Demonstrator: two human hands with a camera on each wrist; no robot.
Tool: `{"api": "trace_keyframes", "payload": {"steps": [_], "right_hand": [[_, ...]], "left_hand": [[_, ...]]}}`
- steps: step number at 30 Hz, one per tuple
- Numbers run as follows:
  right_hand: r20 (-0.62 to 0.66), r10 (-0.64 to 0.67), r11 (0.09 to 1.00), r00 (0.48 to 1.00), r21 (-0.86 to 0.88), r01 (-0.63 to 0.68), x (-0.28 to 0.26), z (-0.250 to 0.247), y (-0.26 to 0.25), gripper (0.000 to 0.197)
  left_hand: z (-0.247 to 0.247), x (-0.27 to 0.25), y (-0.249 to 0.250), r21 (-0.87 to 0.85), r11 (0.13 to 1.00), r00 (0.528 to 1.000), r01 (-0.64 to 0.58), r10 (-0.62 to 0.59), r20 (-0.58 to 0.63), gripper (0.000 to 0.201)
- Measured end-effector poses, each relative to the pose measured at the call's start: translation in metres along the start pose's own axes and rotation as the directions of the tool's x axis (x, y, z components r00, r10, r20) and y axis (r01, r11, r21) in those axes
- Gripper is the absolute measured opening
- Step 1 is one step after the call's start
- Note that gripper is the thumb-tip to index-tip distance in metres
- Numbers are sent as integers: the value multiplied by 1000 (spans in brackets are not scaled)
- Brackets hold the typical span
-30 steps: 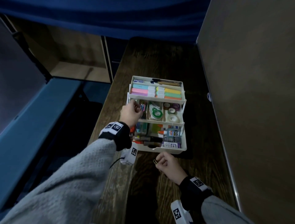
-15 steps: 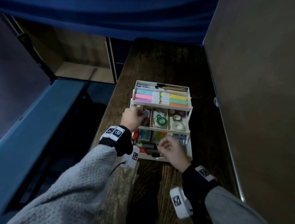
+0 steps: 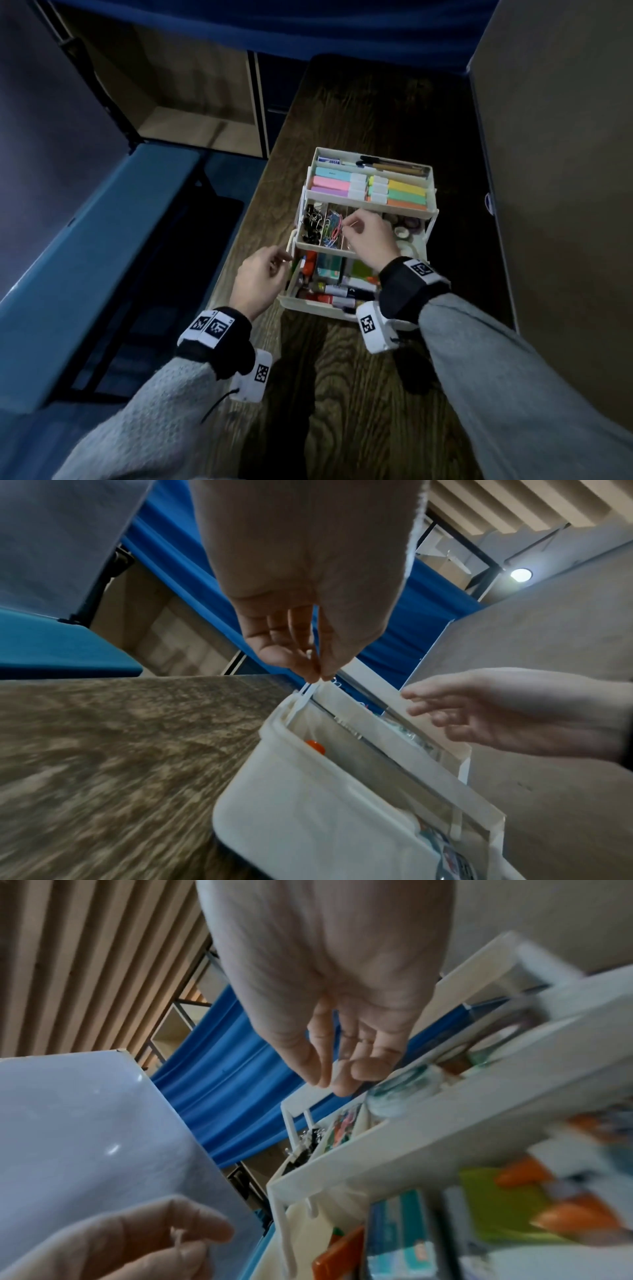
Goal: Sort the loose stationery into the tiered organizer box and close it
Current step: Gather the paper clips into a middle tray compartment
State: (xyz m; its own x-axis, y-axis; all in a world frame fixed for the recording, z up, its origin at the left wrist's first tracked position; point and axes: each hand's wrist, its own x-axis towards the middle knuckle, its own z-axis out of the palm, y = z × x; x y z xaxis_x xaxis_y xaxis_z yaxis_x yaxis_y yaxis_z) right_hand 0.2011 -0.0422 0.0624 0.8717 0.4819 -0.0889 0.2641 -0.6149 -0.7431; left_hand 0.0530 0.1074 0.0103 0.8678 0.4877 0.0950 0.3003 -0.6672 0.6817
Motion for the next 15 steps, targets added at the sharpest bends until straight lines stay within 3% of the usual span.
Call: {"api": "trace_keyframes", "payload": {"steps": [4,8,12,15], "right_hand": [[-93,-34,994,995,96,43,-49,-22,42,14],[-247,92,996,965,34,-87,-100,-40,107,23],[-174,282,958,944,-3,-286,-148,-50,167,24],[-84,339,932,937,-108,-346,-188,-48,199,25]], "left_hand": [[1,-17,-11,12,1000,1000,19,-19,-2,13],[4,-51,-30,2,997,997,83,-83,-8,19],[4,-80,-55,-35,985,984,171,-169,52,22],[-2,-97,-75,-23,975,969,219,-215,125,19]]}}
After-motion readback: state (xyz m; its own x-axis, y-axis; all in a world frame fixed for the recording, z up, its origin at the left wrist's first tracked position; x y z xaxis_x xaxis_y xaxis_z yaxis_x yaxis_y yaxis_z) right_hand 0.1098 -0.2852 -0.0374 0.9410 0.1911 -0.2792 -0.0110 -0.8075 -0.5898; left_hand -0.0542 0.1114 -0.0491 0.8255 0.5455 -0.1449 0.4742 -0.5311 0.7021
